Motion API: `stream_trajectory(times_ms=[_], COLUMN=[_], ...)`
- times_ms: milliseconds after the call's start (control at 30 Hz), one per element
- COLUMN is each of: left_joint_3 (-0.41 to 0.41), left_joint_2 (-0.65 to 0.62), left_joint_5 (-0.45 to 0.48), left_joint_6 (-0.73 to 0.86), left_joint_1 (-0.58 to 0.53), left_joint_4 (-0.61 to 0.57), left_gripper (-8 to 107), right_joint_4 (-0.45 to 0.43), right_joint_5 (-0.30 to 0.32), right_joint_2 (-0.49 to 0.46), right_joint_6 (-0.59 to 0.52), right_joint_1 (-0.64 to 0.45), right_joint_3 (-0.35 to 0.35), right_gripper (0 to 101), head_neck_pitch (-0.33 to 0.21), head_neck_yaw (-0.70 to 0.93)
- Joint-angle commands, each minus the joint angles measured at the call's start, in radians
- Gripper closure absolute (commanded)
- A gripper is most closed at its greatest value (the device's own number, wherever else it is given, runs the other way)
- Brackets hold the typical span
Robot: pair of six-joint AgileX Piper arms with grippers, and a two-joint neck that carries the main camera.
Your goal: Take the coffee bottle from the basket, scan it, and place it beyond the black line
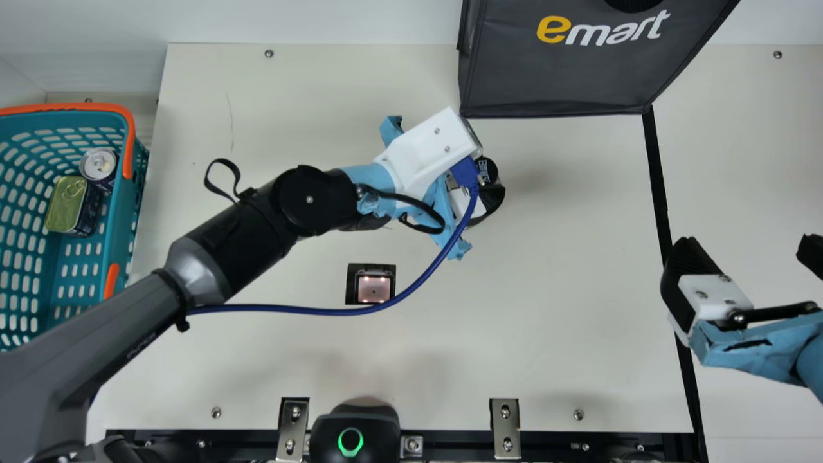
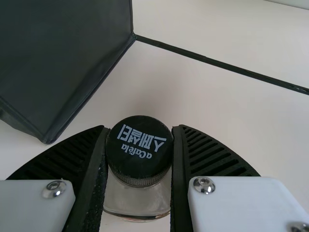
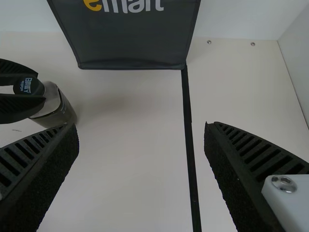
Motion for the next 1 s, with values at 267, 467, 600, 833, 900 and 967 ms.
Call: stream_trajectory(times_ms=[267, 467, 600, 833, 900, 967], left_joint_3=[0.028, 0.048, 0.057, 0.075, 0.08, 0.087], left_joint_2=[-0.006, -0.011, -0.014, -0.018, -0.02, -0.021], left_joint_5=[-0.024, -0.037, -0.046, -0.059, -0.062, -0.065], left_joint_6=[0.034, 0.057, 0.075, 0.106, 0.115, 0.125], left_joint_1=[-0.016, -0.021, -0.024, -0.029, -0.032, -0.035], left_joint_4=[-0.049, -0.078, -0.099, -0.132, -0.14, -0.149], left_gripper=[89, 84, 73, 53, 47, 40], right_joint_4=[0.0, 0.0, 0.0, 0.0, 0.0, 0.0], right_joint_5=[0.002, 0.002, 0.002, 0.002, 0.002, 0.002], right_joint_2=[0.0, 0.0, 0.0, 0.0, 0.0, 0.0], right_joint_6=[0.0, 0.0, 0.0, 0.0, 0.0, 0.0], right_joint_1=[0.0, 0.0, 0.0, 0.0, 0.0, 0.0], right_joint_3=[0.0, 0.0, 0.0, 0.0, 0.0, 0.0], right_gripper=[11, 11, 11, 11, 11, 11], head_neck_pitch=[-0.027, -0.027, -0.027, -0.027, -0.027, -0.027], head_neck_yaw=[0.002, 0.002, 0.002, 0.002, 0.002, 0.002])
